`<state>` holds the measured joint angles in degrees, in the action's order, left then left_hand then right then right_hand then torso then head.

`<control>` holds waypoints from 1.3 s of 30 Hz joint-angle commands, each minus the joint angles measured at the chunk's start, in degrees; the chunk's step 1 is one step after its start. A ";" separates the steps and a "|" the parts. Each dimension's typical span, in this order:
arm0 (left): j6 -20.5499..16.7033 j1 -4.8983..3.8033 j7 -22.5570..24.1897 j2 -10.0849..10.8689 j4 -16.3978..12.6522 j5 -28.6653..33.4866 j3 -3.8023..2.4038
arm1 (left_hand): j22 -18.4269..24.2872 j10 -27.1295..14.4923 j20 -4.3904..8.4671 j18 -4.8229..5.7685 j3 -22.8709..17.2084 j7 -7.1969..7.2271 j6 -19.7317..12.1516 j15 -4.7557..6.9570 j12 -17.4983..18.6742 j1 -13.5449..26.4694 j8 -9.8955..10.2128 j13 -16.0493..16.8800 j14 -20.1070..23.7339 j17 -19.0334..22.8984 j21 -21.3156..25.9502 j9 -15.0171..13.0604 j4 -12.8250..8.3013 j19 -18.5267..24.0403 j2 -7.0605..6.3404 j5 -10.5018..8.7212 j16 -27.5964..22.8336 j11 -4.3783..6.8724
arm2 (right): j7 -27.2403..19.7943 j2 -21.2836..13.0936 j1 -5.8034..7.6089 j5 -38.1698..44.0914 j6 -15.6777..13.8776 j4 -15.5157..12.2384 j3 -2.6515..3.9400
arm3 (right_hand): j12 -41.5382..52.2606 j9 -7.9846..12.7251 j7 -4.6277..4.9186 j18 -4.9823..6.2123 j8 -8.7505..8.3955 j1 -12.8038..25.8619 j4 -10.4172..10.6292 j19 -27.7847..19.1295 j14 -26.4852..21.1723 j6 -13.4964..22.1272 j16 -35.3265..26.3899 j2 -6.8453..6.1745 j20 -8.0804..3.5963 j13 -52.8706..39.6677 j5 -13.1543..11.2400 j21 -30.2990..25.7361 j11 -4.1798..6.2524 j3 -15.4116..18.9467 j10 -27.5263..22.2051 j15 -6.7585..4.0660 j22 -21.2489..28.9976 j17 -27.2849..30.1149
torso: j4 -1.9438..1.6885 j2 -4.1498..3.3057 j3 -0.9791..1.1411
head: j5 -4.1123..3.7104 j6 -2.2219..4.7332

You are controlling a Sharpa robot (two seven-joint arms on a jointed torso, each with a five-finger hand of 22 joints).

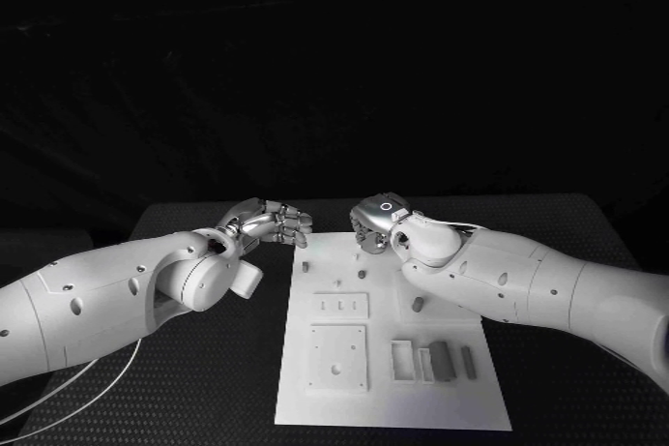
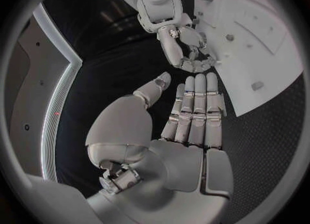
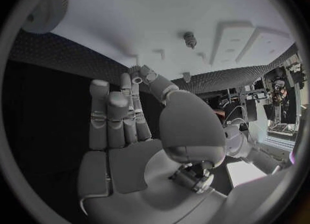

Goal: Assemble the parts on the task board

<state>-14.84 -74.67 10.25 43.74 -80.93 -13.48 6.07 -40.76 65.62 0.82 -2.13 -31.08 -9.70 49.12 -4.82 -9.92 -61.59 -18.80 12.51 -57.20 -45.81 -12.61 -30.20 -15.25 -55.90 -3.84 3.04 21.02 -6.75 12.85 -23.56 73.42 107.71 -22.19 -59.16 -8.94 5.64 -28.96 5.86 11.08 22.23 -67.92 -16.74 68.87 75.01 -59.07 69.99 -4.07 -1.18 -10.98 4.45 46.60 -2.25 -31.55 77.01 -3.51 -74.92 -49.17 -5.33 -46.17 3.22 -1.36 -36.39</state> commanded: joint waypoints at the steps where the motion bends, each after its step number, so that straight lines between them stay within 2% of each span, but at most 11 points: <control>1: 0.80 -0.17 0.32 -0.05 -0.23 0.48 -0.06 | -0.08 -0.16 -0.14 -0.14 0.07 -0.28 -0.04 -0.24 0.40 0.61 0.23 0.10 -0.14 -0.10 0.36 -0.05 0.22 0.25 -0.10 -0.03 -0.43 -0.12 | -0.39 0.22 -0.03 0.46 0.37 0.02 -0.03 | 0.32 -0.07 0.08 3.92 0.00 -0.59 -0.11 -0.27 -0.33 -0.40 0.20 0.38 -0.22 -0.40 0.15 0.36 -0.07 -0.35 0.86 -0.52 -1.38 -0.07 | 0.11 0.00 0.02 | 0.19 -0.19; 5: 0.75 -0.31 0.31 -0.01 -0.25 0.48 -0.06 | -0.09 -0.16 -0.14 -0.14 0.08 -0.28 -0.05 -0.24 0.43 0.62 0.24 0.11 -0.14 -0.13 0.37 -0.06 0.22 0.26 -0.11 -0.04 -0.46 -0.12 | -0.51 0.30 -0.04 0.31 0.76 0.04 -0.04 | 0.30 -0.08 0.08 3.92 -0.02 -0.58 -0.11 -0.28 -0.35 -0.41 0.22 0.38 -0.20 -0.41 0.16 0.38 -0.07 -0.36 0.87 -0.52 -1.38 -0.08 | 0.19 -0.01 0.02 | 0.53 -0.40; 12: 0.79 -0.42 0.29 0.02 -0.24 0.48 -0.06 | -0.10 -0.17 -0.14 -0.15 0.09 -0.29 -0.06 -0.25 0.47 0.63 0.26 0.15 -0.14 -0.17 0.39 -0.07 0.22 0.27 -0.12 -0.03 -0.51 -0.13 | -0.95 0.39 -0.20 -0.27 1.14 -0.13 -0.15 | 0.27 -0.11 0.08 3.92 -0.06 -0.56 -0.12 -0.32 -0.37 -0.42 0.26 0.35 -0.18 -0.43 0.16 0.42 -0.07 -0.37 0.88 -0.52 -1.38 -0.09 | 0.29 0.01 0.00 | 0.64 -0.67; 20: 0.86 -0.47 0.32 -0.03 -0.22 0.48 -0.06 | -0.12 -0.16 -0.14 -0.15 0.08 -0.28 -0.06 -0.25 0.51 0.60 0.27 0.19 -0.15 -0.22 0.41 -0.09 0.20 0.27 -0.11 -0.03 -0.56 -0.13 | -1.02 0.59 -0.32 -0.30 2.14 0.03 -0.25 | 0.24 -0.14 0.07 3.92 -0.10 -0.55 -0.12 -0.38 -0.40 -0.44 0.33 0.33 -0.16 -0.45 0.16 0.45 -0.07 -0.40 0.90 -0.52 -1.37 -0.12 | 0.17 0.01 0.00 | 0.64 -0.78; 27: 0.82 -0.63 0.31 0.12 -0.30 0.48 -0.06 | -0.13 -0.14 -0.14 -0.16 0.08 -0.28 -0.05 -0.24 0.53 0.59 0.28 0.22 -0.17 -0.26 0.42 -0.11 0.19 0.27 -0.12 -0.03 -0.60 -0.12 | -0.78 0.80 -0.42 -0.07 1.85 0.61 -0.37 | 0.21 -0.17 0.07 3.92 -0.14 -0.56 -0.13 -0.43 -0.42 -0.46 0.37 0.29 -0.15 -0.46 0.16 0.48 -0.07 -0.42 0.90 -0.52 -1.36 -0.14 | 0.29 -0.08 0.02 | 0.64 -0.78; 32: 0.80 -0.69 0.31 0.07 -0.28 0.48 -0.06 | -0.14 -0.14 -0.14 -0.16 0.09 -0.28 -0.05 -0.25 0.56 0.59 0.29 0.24 -0.17 -0.29 0.44 -0.12 0.18 0.27 -0.13 -0.04 -0.63 -0.12 | -0.73 1.12 -0.43 -0.07 1.75 0.76 -0.39 | 0.19 -0.18 0.08 3.92 -0.17 -0.55 -0.12 -0.46 -0.44 -0.46 0.39 0.29 -0.13 -0.47 0.16 0.49 -0.07 -0.43 0.91 -0.52 -1.36 -0.15 | 0.20 -0.12 0.05 | 0.66 -0.81; 39: 0.82 -0.75 0.31 0.10 -0.30 0.48 -0.06 | -0.15 -0.13 -0.15 -0.16 0.10 -0.28 -0.05 -0.25 0.59 0.59 0.30 0.27 -0.18 -0.33 0.45 -0.13 0.18 0.27 -0.14 -0.03 -0.67 -0.12 | -0.64 1.26 -0.43 -0.13 1.67 0.90 -0.41 | 0.16 -0.20 0.08 3.92 -0.20 -0.52 -0.11 -0.49 -0.47 -0.45 0.42 0.29 -0.12 -0.48 0.16 0.51 -0.08 -0.44 0.91 -0.51 -1.35 -0.16 | 0.19 -0.10 -0.01 | 0.66 -0.86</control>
<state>-14.78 -75.31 10.17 43.89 -81.06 -13.31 6.07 -40.82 65.62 0.82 -2.13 -31.08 -9.70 49.12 -4.82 -9.66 -61.59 -18.80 12.72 -57.20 -46.08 -12.42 -30.25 -15.26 -55.90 -3.84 3.04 20.58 -6.75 12.44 -22.47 73.09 107.31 -21.20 -58.19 -9.27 5.68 -29.06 5.88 11.08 21.78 -67.92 -16.94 68.47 74.83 -59.04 70.22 -4.07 -1.00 -10.98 4.37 46.83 -2.25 -31.71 77.02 -3.68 -74.91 -49.27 -5.12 -46.26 3.22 -0.71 -37.24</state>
